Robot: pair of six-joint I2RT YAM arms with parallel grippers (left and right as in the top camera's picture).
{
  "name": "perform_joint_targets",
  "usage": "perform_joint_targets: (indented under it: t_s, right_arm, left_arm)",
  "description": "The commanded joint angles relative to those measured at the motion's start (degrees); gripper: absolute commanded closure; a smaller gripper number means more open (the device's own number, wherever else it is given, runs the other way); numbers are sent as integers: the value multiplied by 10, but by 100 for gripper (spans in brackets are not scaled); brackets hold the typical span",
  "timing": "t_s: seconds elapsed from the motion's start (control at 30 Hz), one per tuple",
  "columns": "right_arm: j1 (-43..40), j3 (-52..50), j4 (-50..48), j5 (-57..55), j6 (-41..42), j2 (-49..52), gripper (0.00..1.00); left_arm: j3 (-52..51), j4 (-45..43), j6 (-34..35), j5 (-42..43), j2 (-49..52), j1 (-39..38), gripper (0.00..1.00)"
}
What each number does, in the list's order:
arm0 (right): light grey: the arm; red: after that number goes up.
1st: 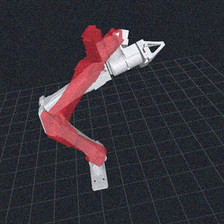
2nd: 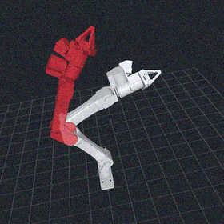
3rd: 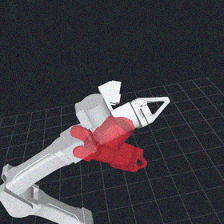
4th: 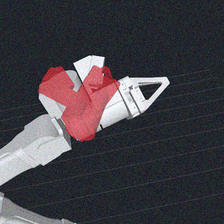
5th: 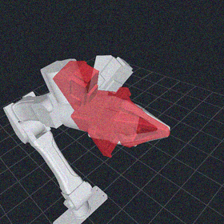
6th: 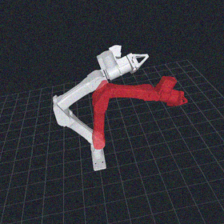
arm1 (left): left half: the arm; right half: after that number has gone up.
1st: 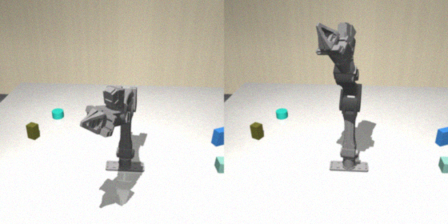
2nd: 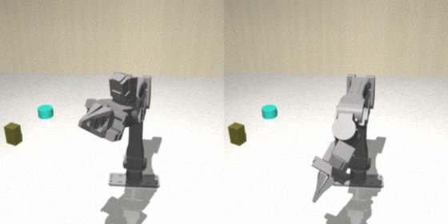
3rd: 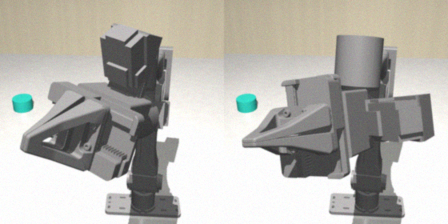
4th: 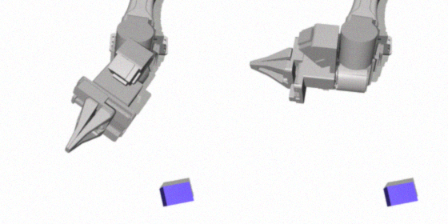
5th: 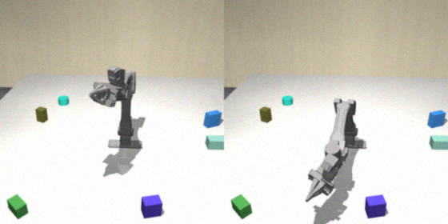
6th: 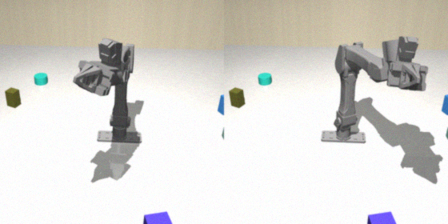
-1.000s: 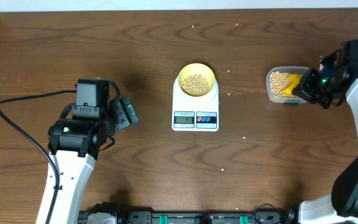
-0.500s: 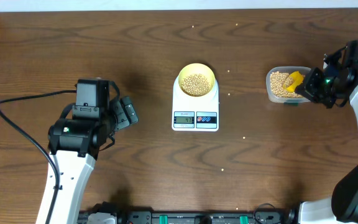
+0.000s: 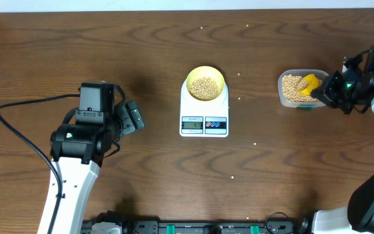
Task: Scoop item into bowl and weigh 50g on scale
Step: 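Drag the scoop through the beans toward the tub's right side, then lift the filled scoop up out of the tub with the right gripper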
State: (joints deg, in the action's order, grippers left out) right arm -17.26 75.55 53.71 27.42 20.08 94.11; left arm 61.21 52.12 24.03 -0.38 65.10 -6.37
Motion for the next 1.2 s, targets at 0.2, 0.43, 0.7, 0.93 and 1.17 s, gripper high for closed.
perform_joint_targets:
  t_s: [0.2,0.43,0.7,0.93,1.17]
  right_arm:
    - [-10,-3,3,17,-10,-17,99]
    - [-11,-3,3,17,-8,-17,99]
    - [-14,-3,1,42,3,-39,99]
    - [-19,-3,1,43,13,-58,99]
    - [-20,-3,-2,78,33,-58,99]
  left_arm:
    - [6,2,1,-10,1,3,4]
    - [6,2,1,-10,1,3,4]
    - [6,2,1,-10,1,3,4]
    - [6,2,1,-10,1,3,4]
    - [6,2,1,-10,1,3,4]
